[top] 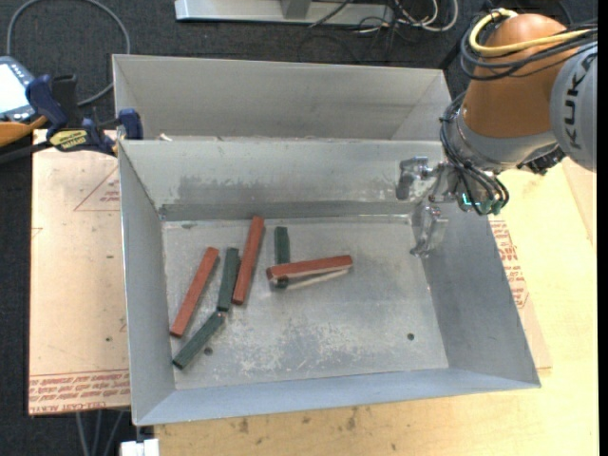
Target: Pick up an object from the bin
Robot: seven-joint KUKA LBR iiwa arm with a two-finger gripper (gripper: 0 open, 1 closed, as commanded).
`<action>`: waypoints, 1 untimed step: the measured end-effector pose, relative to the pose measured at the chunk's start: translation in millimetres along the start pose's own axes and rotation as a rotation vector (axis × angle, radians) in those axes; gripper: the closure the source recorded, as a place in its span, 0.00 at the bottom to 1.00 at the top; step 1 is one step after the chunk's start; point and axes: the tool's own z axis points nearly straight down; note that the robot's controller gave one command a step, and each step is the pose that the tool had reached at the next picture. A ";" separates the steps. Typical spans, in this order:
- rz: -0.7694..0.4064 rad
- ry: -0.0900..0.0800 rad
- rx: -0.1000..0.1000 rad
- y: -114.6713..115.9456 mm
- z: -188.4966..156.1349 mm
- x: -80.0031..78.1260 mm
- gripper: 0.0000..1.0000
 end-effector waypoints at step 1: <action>0.221 0.000 -0.001 32.7 106.5 5.8 0.00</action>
Offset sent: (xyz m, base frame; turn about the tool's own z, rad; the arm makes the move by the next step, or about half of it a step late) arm -0.0051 0.0307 -0.1024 0.2235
